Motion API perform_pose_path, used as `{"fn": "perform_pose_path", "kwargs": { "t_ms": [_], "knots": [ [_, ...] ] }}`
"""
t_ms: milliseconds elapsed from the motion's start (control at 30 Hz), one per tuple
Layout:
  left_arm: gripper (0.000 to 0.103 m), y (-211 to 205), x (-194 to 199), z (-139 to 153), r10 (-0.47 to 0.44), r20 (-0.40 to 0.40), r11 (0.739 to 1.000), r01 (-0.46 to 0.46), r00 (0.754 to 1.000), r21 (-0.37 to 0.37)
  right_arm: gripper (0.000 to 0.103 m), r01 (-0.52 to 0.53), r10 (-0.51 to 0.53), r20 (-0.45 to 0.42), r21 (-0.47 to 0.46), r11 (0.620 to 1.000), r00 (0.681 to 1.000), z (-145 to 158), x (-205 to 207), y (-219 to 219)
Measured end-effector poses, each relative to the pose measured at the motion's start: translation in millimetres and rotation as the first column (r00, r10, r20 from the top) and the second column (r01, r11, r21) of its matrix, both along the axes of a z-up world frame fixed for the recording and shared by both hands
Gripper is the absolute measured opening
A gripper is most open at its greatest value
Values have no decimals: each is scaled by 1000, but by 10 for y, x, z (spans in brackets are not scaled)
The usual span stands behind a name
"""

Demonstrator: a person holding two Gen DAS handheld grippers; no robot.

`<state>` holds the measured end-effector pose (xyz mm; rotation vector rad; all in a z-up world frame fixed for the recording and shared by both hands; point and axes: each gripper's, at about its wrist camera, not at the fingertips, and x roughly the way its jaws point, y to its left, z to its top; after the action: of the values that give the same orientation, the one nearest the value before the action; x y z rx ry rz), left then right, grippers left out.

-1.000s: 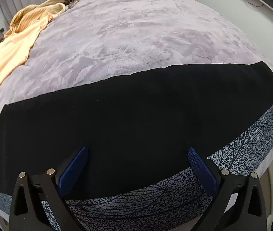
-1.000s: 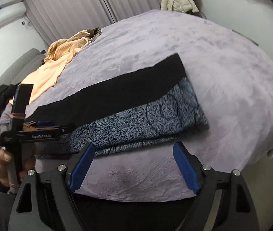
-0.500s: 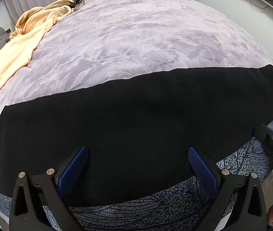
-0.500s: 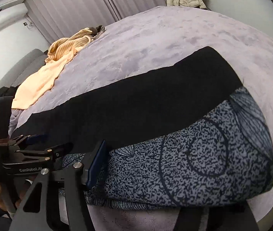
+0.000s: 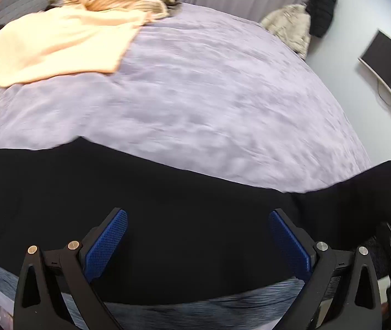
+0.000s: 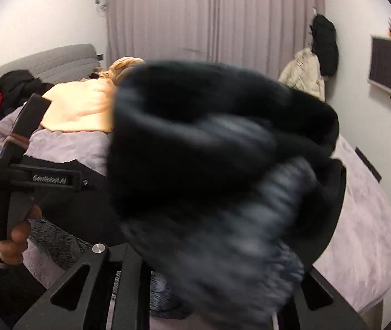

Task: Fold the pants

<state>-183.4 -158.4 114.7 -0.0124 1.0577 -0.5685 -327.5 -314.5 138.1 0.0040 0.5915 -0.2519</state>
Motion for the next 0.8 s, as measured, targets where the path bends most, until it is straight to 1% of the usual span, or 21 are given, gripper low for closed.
{"fn": "perform_pose_path", "kwargs": {
  "t_ms": [67, 133, 200, 267, 333, 367, 433, 467, 500, 533, 567, 600, 667, 700, 733, 767, 800],
  "knots": [
    [103, 328, 217, 0, 17, -11, 1000, -17, 1000, -14, 20, -67, 68, 4, -62, 996, 998, 4, 186, 388],
    [103, 668, 337, 32, 62, 17, 998, -62, 998, -19, 20, -137, 135, -21, -96, 986, 991, -117, 430, 775],
    [103, 980, 403, 7, 109, 25, 994, -109, 994, -11, 20, -196, 189, -78, -107, 975, 979, -349, 683, 1114],
    [103, 1169, 484, -143, 163, -1, 986, -163, 987, 15, 20, -254, 234, -149, -133, 958, 961, -635, 909, 1440],
    [103, 1361, 521, -273, 198, -41, 980, -197, 979, 16, 20, -282, 241, -223, -178, 943, 945, -911, 1094, 1698],
    [103, 1450, 528, -324, 213, -57, 977, -213, 975, 11, 20, -282, 232, -243, -197, 939, 942, -1013, 1153, 1768],
    [103, 1577, 517, -365, 227, -76, 973, -229, 971, -12, 20, -272, 213, -242, -243, 931, 947, -1063, 1186, 1847],
    [103, 1616, 493, -339, 230, -72, 972, -233, 970, -30, 24, -276, 215, -246, -251, 928, 945, -1048, 1171, 1869],
    [103, 1631, 472, -298, 232, -58, 971, -235, 971, -37, 30, -287, 223, -256, -245, 926, 940, -1016, 1147, 1881],
    [103, 1624, 465, -249, 228, -42, 973, -229, 973, -38, 38, -293, 230, -264, -231, 928, 937, -974, 1113, 1875],
    [103, 1585, 438, -186, 214, -24, 976, -215, 976, -42, 55, -309, 251, -268, -198, 930, 930, -913, 1064, 1865],
    [103, 1524, 401, -115, 192, -7, 980, -192, 981, -51, 69, -327, 282, -252, -157, 932, 926, -813, 965, 1848],
    [103, 1357, 298, 3, 135, 19, 989, -133, 991, -65, 82, -362, 344, -188, -69, 929, 920, -592, 737, 1784],
    [103, 1230, 232, 41, 93, 38, 994, -90, 995, -57, 83, -391, 386, -143, -7, 921, 911, -474, 598, 1716],
    [103, 1056, 158, 60, 56, 63, 998, -54, 996, -33, 83, -410, 412, -112, 46, 911, 904, -398, 498, 1636],
    [103, 908, 94, 54, 23, 97, 1000, -25, 995, 10, 83, -407, 415, -94, 91, 909, 905, -350, 428, 1530],
    [103, 767, 44, 13, 2, 130, 997, -12, 992, 80, 83, -384, 396, -90, 131, 914, 914, -344, 398, 1400]
  ]
}}
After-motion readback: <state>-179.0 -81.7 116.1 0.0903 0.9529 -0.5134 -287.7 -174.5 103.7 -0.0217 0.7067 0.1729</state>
